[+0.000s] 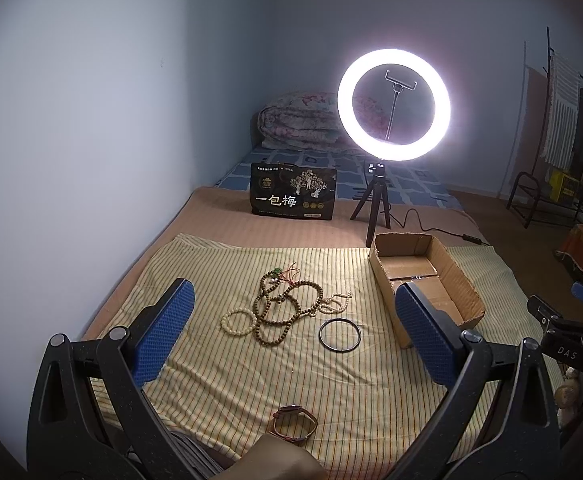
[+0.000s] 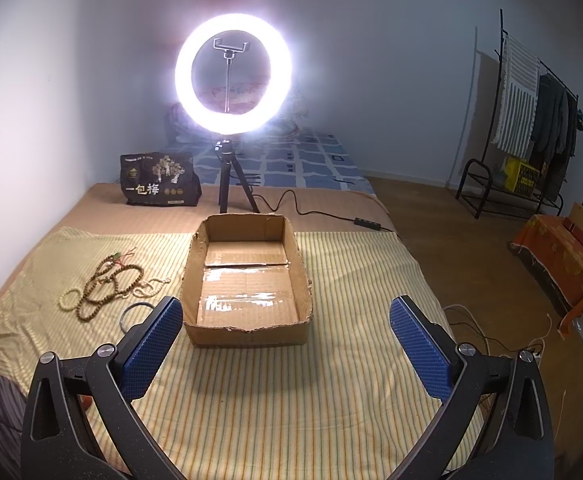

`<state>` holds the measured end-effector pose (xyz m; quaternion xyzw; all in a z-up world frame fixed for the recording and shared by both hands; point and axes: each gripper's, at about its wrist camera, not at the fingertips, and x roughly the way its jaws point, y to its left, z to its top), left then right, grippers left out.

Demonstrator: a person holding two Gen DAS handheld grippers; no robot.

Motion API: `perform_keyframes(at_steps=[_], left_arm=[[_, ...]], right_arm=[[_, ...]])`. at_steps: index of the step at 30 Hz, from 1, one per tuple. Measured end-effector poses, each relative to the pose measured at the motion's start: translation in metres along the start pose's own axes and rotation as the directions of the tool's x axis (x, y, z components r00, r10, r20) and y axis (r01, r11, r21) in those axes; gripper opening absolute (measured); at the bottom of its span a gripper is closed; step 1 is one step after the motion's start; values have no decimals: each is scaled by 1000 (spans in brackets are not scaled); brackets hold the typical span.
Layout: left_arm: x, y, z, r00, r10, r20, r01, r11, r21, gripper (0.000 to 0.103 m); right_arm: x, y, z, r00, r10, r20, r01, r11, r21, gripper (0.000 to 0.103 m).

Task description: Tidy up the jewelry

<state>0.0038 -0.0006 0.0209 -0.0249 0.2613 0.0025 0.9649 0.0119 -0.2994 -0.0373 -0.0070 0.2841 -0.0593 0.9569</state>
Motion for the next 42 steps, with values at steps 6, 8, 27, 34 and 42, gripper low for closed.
perform_keyframes(at_steps=[6,8,27,34,42], left_arm=[[0,0,0,1000,0,0,0,1000,0,102],[0,1,0,1000,0,1,0,1000,-1,102],[8,5,-5,1000,9,-24,-9,1000,4,102],[16,9,-10,999,21,-43,-21,1000,7,102],[31,22,-17,995,32,-91,-31,999,9,102]], right_arm=[[1,1,0,1000,1,-6,-1,1000,-2,103],[0,2,0,1000,3,-9,-3,1000,-4,103],[5,6,-2,999,23,-33,-23,1000,-15,103],[11,9,-3,998,41,-52,-41,999,-16,103],[24,20,-7,992,91,-84,-95,995,-40,103]])
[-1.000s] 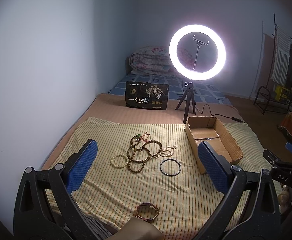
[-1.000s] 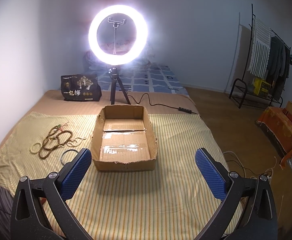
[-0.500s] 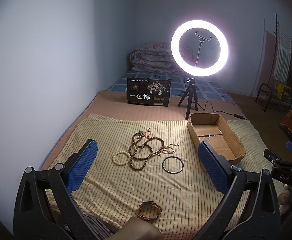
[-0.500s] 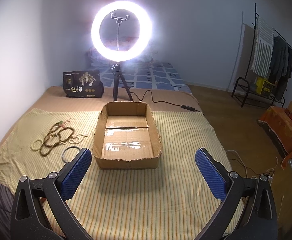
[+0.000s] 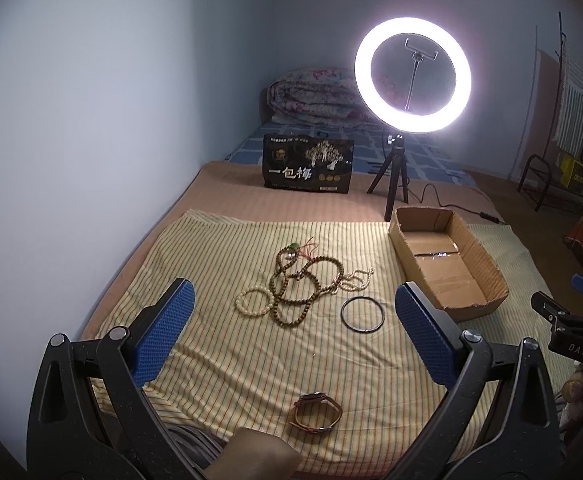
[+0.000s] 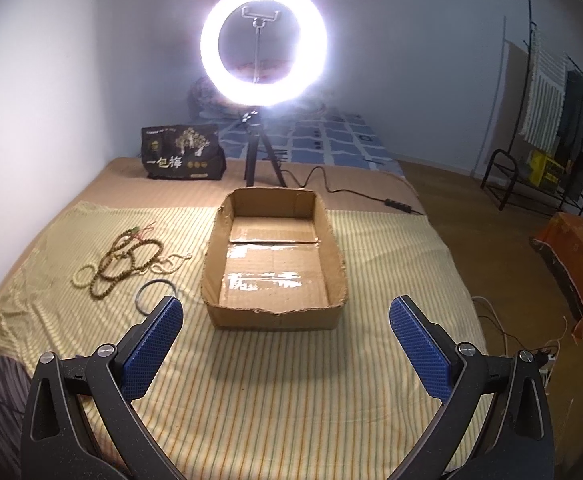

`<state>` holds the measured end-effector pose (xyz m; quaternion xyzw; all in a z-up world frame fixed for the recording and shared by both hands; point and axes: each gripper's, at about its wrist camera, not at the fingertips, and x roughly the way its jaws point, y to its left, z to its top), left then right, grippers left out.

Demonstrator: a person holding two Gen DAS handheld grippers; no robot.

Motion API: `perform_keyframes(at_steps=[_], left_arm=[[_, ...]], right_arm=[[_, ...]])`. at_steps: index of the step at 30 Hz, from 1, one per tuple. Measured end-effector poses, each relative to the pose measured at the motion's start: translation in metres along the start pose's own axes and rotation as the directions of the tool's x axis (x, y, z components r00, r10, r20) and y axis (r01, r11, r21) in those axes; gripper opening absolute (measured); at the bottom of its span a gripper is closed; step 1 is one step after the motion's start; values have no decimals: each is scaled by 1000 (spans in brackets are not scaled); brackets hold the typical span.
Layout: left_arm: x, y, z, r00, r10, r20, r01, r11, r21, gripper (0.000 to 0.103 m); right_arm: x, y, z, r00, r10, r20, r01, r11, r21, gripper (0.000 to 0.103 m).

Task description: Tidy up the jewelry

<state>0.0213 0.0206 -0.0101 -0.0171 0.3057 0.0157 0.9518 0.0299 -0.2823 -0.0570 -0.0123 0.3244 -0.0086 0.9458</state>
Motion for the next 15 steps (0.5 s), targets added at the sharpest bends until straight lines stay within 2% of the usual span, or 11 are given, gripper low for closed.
perform_keyframes(at_steps=[9,14,15], left_arm=[[28,17,-17,994,-27,-107,26,1000,-10,102],[47,21,-33,982,-49,-182,47,999,-14,91],[52,23,-38,977,-56,-205,53,998,-21,86]], right_arm=[[25,19,-4,990,136,-44,-137,990,-34,103],[40,35,-8,977,200,-79,-206,976,-66,103],[43,38,-8,974,211,-86,-217,974,-68,103]])
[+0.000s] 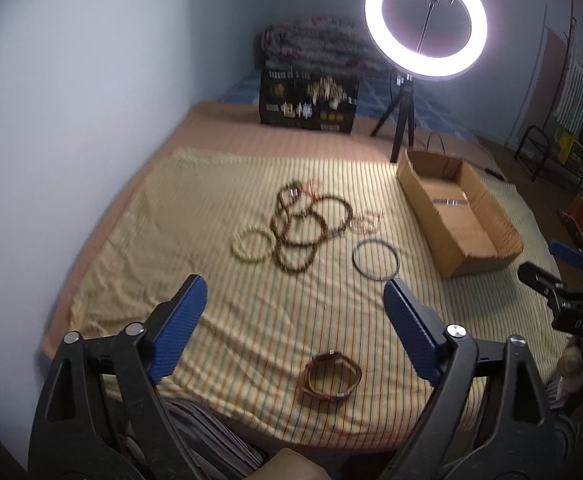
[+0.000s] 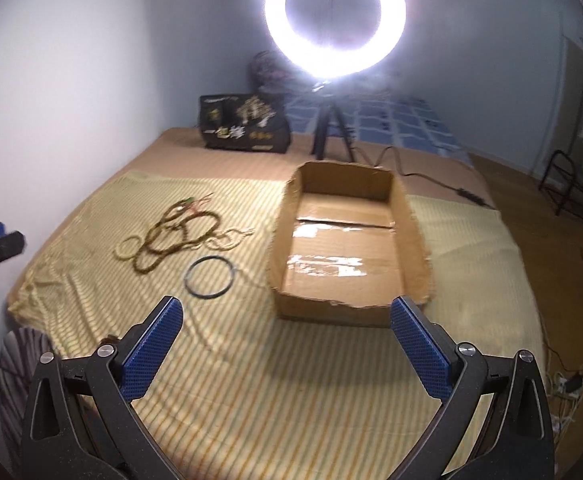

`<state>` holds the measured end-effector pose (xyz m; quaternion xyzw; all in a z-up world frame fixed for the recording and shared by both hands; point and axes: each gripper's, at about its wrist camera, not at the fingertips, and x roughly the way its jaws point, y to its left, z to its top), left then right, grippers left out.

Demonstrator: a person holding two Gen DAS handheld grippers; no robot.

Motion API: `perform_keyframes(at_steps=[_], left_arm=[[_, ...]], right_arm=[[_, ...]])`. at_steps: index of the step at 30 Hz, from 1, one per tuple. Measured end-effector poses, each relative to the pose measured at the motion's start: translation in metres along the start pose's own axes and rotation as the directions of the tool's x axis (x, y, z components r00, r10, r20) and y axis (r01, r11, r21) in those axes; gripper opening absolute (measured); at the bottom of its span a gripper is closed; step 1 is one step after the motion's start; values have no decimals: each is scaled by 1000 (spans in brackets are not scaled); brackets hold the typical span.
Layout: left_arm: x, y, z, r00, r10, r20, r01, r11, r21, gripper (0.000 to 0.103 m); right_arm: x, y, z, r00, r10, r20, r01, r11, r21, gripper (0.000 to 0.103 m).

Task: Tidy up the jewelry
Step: 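Grasp the brown leather watch with the left tool while the right tool approaches the bangle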

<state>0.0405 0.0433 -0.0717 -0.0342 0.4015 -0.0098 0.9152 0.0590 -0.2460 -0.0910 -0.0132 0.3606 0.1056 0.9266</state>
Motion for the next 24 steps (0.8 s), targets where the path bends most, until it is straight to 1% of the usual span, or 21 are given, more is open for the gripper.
perform_keyframes(at_steps=[1,2,4,8,10,12,13,15,17,19,20,21,24], left_arm=[[6,2,-4,1000,-9,-25,9,1000,-6,82],[10,3,-7,999,-18,-46,18,1000,-12,81],[21,6,-16,994,-46,-95,43,999,-31,73],[36,9,-33,985,-72,-159,64,996,-55,70],[44,9,-41,977,-83,-195,71,995,-66,60],[52,8,-48,971,-89,-221,75,995,-72,58],[55,7,-51,969,-92,-230,76,994,-75,57],[61,6,-57,962,-101,-252,83,993,-84,54],[66,4,-62,958,-107,-267,86,992,-90,53],[72,4,-66,954,-109,-279,86,992,-94,53],[74,3,-67,952,-111,-284,87,992,-97,50],[78,3,-69,950,-109,-293,83,992,-100,45],[84,5,-74,944,-111,-310,79,990,-113,45]], right_arm=[[5,3,0,1000,18,-9,-18,1000,-4,103],[8,5,-1,999,32,-17,-32,999,-8,103],[15,10,-2,997,67,-36,-67,998,-17,103],[30,30,0,988,132,-78,-138,987,-81,103],[38,41,2,983,157,-95,-168,979,-117,102],[47,48,2,976,181,-120,-196,972,-133,95],[54,52,3,971,194,-141,-213,967,-137,94],[65,58,3,963,209,-169,-235,961,-146,88],[77,65,5,956,217,-196,-250,955,-161,85],[86,71,6,950,227,-213,-266,947,-178,85],[92,75,8,947,231,-224,-274,944,-186,85],[98,77,8,945,230,-234,-276,942,-189,85],[114,85,8,943,213,-255,-266,944,-197,85]])
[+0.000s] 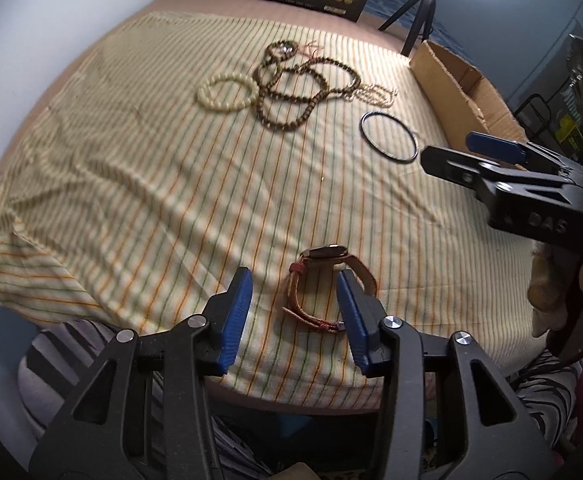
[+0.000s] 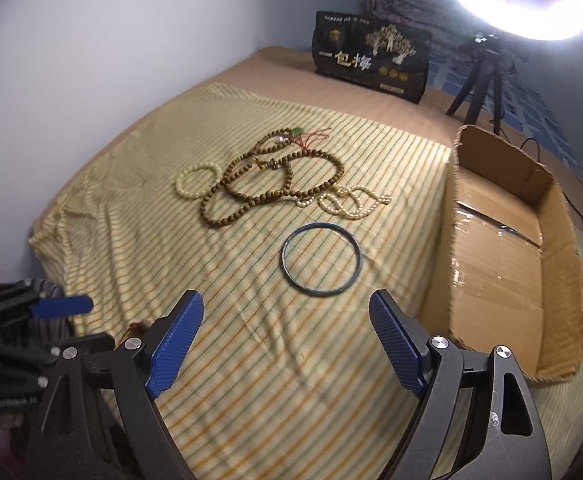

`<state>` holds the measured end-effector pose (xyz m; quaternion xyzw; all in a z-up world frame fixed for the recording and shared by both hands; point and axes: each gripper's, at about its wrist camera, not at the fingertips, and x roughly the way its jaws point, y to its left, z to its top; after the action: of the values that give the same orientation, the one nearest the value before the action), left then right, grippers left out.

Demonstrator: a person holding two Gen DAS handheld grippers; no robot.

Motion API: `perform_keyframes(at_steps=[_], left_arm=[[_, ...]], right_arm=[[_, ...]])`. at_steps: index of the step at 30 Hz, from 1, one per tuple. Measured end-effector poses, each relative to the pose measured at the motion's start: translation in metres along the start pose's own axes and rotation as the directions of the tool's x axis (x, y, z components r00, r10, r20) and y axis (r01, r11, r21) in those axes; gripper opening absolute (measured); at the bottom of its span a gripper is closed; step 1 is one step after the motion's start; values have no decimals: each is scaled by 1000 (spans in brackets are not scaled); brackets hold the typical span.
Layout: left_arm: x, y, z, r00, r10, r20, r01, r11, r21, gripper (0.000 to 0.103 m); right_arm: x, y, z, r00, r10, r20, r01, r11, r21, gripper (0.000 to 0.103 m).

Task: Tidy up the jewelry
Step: 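Grasp the brown leather watch with the left tool while the right tool approaches the bangle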

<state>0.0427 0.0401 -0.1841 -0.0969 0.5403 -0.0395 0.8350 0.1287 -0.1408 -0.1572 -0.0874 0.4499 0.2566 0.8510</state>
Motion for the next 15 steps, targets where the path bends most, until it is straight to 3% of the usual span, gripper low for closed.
perform_keyframes(at_steps=[8,15], left_arm=[[16,0,1,999,-20,-40,19,1000,-10,44],[32,4,5,996,-31,-85,29,999,-24,42]], right_arm=[[35,4,-6,997,-72,-40,76,993,88,85],[49,-7,-10,988,-149,-32,153,963,222,85]])
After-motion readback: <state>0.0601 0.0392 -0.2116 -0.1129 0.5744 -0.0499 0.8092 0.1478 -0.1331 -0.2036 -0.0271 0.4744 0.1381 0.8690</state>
